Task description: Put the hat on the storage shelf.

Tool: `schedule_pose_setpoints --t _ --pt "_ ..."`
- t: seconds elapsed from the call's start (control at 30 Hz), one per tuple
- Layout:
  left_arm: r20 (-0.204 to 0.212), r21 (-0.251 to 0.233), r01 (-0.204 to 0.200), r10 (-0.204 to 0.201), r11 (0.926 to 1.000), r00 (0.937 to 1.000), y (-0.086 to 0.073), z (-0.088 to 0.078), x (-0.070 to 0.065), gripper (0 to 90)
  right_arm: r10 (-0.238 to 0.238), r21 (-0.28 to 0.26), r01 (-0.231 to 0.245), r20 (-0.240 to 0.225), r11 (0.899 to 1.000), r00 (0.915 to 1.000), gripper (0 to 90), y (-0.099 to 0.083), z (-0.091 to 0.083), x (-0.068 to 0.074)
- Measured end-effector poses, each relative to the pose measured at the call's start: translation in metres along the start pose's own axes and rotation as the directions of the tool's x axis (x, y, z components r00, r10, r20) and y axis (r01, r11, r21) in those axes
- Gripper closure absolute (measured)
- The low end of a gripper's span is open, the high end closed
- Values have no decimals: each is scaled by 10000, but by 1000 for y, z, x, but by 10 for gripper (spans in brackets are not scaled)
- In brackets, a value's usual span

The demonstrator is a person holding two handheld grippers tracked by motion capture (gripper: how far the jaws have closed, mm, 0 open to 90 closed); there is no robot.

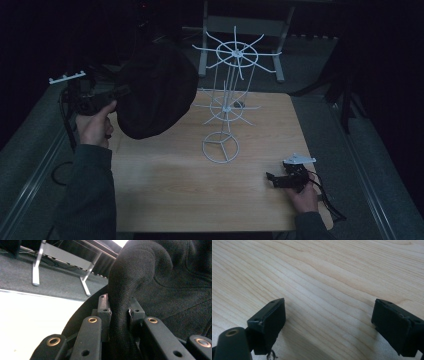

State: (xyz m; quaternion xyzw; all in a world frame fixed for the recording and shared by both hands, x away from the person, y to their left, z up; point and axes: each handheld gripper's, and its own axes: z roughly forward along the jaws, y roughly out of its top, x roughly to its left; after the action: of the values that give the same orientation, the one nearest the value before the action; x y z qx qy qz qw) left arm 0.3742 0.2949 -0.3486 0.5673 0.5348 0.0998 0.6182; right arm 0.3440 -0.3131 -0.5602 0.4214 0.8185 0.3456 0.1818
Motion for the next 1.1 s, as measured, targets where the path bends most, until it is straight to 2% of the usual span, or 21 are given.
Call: schedule_pose_setpoints --t 0.23,0.6,1.1 --pt "354 -121 284 -280 9995 9990 0 1 1 779 2 -4 -2 -2 10000 10000 119 0 0 0" --pt "689 -234 475 -458 9986 9966 1 1 1 778 -1 1 1 0 10000 10000 119 0 0 0" --pt "1114 -331 552 -512 9979 9925 6 3 -5 776 5 -4 -5 -2 10000 10000 119 0 0 0"
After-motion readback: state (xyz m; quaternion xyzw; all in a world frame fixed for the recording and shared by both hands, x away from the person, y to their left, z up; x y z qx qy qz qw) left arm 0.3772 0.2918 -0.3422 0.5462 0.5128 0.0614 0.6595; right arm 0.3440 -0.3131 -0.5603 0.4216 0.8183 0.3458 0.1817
